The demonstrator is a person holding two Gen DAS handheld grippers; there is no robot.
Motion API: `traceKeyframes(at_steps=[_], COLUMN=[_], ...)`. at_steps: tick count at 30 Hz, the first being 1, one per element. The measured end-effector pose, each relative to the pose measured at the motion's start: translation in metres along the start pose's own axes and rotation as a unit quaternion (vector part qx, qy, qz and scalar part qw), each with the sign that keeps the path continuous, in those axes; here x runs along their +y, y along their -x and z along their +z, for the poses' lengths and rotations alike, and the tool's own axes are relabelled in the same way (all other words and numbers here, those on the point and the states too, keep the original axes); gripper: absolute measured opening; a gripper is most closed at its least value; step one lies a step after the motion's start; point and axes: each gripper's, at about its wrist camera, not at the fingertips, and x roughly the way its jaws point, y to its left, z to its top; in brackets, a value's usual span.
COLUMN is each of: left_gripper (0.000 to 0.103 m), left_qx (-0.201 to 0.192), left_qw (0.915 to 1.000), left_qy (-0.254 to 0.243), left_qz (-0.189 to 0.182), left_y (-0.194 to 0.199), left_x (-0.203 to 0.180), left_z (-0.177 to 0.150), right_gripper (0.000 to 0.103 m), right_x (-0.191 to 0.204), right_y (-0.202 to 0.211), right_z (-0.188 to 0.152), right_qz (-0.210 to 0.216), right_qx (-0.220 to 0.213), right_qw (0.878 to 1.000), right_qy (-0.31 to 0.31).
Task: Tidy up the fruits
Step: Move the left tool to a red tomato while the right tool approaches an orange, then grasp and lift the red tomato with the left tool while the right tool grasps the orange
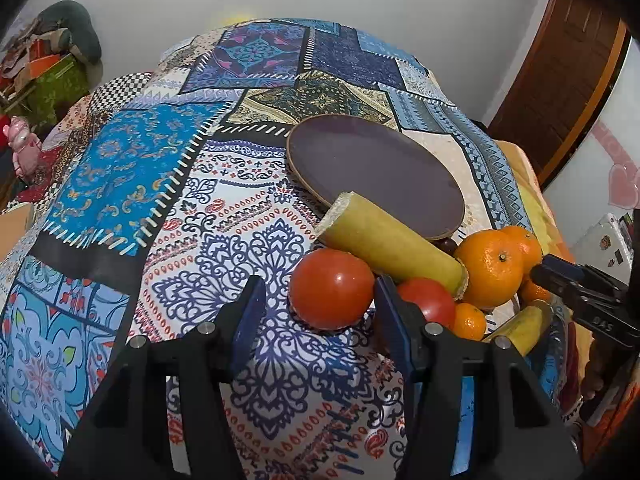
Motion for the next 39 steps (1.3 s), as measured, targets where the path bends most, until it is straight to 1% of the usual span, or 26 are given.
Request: traceKeyframes(at_steps=[2, 4, 7, 10, 14, 18, 26, 29, 35, 38, 39], left_gripper=[0.057, 0.057, 0.056, 0.05, 0.049, 0.048, 0.048, 0.048, 0.048, 0.048, 0.048], left_qx=[0.007, 0.013, 0.019, 0.026, 0.023, 0.019, 0.001, -0.009, -0.035, -0.05, -0.054], left_qw=[1.0, 0.9999, 0.9998, 0.9995, 0.9997, 0.9998, 1.0, 0.9999, 0.9992, 0.9985, 0.9984], left_qy=[-0.003, -0.004, 0.002, 0.007, 0.003, 0.0, 0.006, 0.007, 0.004, 0.001, 0.0], left_qz=[-0.001, -0.001, -0.006, -0.016, -0.012, -0.006, 0.006, 0.013, 0.02, 0.019, 0.018], left_y=[-0.004, -0.009, -0.012, -0.017, -0.018, -0.016, 0.003, 0.014, 0.035, 0.043, 0.045], left_x=[-0.001, -0.002, 0.0, 0.002, 0.0, -0.002, 0.003, 0.007, 0.008, 0.004, 0.003], left_z=[0.001, 0.001, 0.003, 0.005, 0.004, 0.003, 0.003, 0.006, 0.02, 0.031, 0.035], right_gripper=[0.048, 0.053, 0.057, 0.06, 0.061, 0.063, 0.06, 0.06, 0.056, 0.049, 0.011], right_x=[0.0, 0.0, -0.002, -0.003, -0.006, -0.007, -0.005, -0.008, -0.004, 0.001, 0.004], right_y=[-0.007, -0.011, -0.016, -0.018, -0.022, -0.027, -0.023, -0.018, 0.003, 0.01, 0.013], right_z=[0.002, 0.002, 0.003, 0.003, 0.006, 0.008, 0.01, 0.013, 0.026, 0.036, 0.038], right_qz=[0.004, 0.004, 0.007, 0.007, 0.01, 0.004, -0.01, -0.006, -0.006, -0.005, -0.003], right_qx=[0.008, 0.011, 0.015, 0.015, 0.019, 0.02, 0.013, 0.009, -0.019, -0.033, -0.04], right_qw=[1.0, 1.0, 1.0, 1.0, 1.0, 1.0, 1.0, 1.0, 1.0, 0.999, 0.999], right_qy=[0.0, -0.001, -0.004, -0.006, -0.011, -0.006, 0.005, -0.001, 0.005, 0.012, 0.016])
